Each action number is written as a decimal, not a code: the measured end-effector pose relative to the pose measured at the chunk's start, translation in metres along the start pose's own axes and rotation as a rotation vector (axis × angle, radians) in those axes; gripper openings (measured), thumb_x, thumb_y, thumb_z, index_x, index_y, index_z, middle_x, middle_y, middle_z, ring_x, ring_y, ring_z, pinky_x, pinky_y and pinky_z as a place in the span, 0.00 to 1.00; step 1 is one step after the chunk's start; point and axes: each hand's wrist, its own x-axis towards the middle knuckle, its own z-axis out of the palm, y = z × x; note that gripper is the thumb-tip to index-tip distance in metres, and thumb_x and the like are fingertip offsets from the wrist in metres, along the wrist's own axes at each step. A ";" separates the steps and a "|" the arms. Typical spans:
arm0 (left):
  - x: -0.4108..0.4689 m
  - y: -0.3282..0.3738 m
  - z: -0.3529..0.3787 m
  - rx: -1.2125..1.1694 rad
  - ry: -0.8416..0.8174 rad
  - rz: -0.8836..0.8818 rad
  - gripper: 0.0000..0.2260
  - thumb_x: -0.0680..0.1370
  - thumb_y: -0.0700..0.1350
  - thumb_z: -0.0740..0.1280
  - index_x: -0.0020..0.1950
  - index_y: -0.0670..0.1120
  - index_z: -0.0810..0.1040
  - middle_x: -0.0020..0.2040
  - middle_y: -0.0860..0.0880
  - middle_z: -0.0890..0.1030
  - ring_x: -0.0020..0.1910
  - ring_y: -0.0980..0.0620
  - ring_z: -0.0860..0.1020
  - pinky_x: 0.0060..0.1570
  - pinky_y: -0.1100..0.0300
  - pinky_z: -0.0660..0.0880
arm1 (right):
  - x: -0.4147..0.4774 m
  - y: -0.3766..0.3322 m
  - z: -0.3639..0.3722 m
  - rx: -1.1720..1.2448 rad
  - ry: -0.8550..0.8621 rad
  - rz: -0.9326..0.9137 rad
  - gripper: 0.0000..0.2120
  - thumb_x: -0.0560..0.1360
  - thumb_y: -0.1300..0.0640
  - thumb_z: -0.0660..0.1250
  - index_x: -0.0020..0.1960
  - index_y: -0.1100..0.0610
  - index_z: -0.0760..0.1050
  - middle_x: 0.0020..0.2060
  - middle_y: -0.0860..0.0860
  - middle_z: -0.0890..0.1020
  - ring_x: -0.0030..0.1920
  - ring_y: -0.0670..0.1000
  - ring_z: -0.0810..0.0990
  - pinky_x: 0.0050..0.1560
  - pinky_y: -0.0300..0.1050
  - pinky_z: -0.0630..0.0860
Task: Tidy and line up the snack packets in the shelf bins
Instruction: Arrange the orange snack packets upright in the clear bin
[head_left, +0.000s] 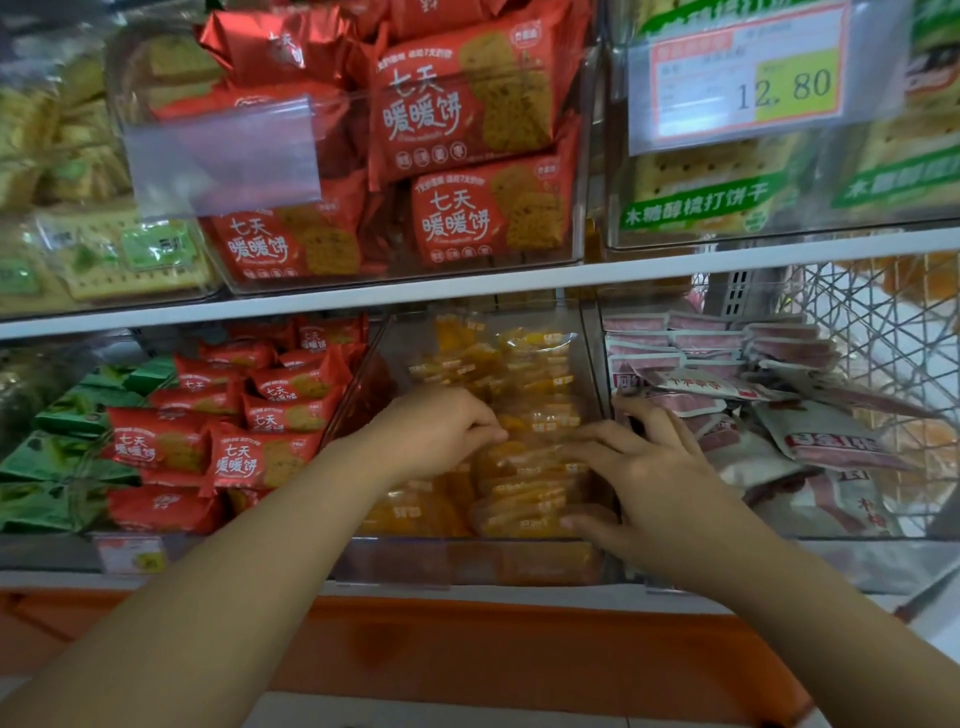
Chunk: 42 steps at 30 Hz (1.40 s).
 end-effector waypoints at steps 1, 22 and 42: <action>0.003 0.002 -0.002 -0.009 -0.034 0.011 0.13 0.80 0.53 0.62 0.54 0.48 0.82 0.50 0.50 0.83 0.48 0.53 0.79 0.53 0.52 0.76 | 0.000 0.001 0.002 0.009 -0.003 -0.009 0.27 0.65 0.34 0.60 0.58 0.46 0.77 0.55 0.44 0.80 0.62 0.58 0.69 0.60 0.63 0.70; 0.002 0.019 0.004 -0.346 0.592 0.039 0.09 0.79 0.46 0.65 0.56 0.47 0.82 0.50 0.51 0.83 0.50 0.53 0.79 0.52 0.63 0.73 | 0.003 -0.003 -0.012 0.150 -0.056 -0.010 0.24 0.68 0.36 0.65 0.63 0.39 0.72 0.54 0.41 0.79 0.68 0.53 0.56 0.70 0.59 0.56; 0.002 0.011 0.017 -0.519 0.277 -0.106 0.22 0.81 0.53 0.57 0.76 0.54 0.60 0.74 0.50 0.63 0.71 0.51 0.66 0.70 0.56 0.64 | -0.001 -0.001 -0.006 0.192 -0.043 0.017 0.27 0.70 0.37 0.67 0.65 0.47 0.73 0.62 0.41 0.75 0.71 0.53 0.59 0.70 0.56 0.60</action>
